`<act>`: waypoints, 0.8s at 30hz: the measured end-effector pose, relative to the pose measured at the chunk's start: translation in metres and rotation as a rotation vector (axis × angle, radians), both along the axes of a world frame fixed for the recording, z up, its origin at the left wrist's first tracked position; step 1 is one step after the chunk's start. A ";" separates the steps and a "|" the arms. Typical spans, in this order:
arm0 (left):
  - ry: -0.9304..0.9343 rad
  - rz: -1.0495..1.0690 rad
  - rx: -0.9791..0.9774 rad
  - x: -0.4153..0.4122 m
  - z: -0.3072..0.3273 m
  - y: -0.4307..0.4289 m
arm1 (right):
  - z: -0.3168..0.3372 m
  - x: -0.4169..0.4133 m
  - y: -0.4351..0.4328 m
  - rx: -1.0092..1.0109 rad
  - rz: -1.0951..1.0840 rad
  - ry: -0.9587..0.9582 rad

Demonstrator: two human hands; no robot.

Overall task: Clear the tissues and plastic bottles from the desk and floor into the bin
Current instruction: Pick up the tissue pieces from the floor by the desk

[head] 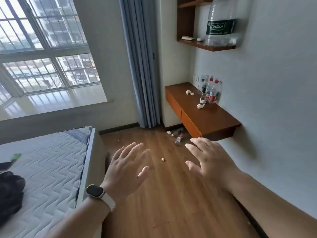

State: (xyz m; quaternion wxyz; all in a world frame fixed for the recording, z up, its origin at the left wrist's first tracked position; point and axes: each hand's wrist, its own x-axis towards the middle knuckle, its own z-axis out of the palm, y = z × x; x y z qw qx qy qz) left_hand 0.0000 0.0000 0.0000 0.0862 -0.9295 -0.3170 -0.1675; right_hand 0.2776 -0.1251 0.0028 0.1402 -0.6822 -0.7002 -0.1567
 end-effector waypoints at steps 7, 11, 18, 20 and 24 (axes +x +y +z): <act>0.035 0.014 0.023 0.069 0.003 0.061 | -0.010 0.073 0.075 -0.083 -0.021 0.024; 0.032 0.062 0.001 0.072 0.002 0.094 | -0.013 0.082 0.114 -0.103 0.017 0.050; 0.013 0.105 -0.041 0.059 -0.012 0.162 | -0.021 0.079 0.194 -0.151 0.047 0.037; 0.007 0.091 -0.049 0.054 -0.022 0.188 | -0.028 0.075 0.220 -0.173 0.040 0.034; 0.008 0.080 -0.098 0.046 -0.044 0.263 | -0.040 0.065 0.281 -0.221 -0.013 0.021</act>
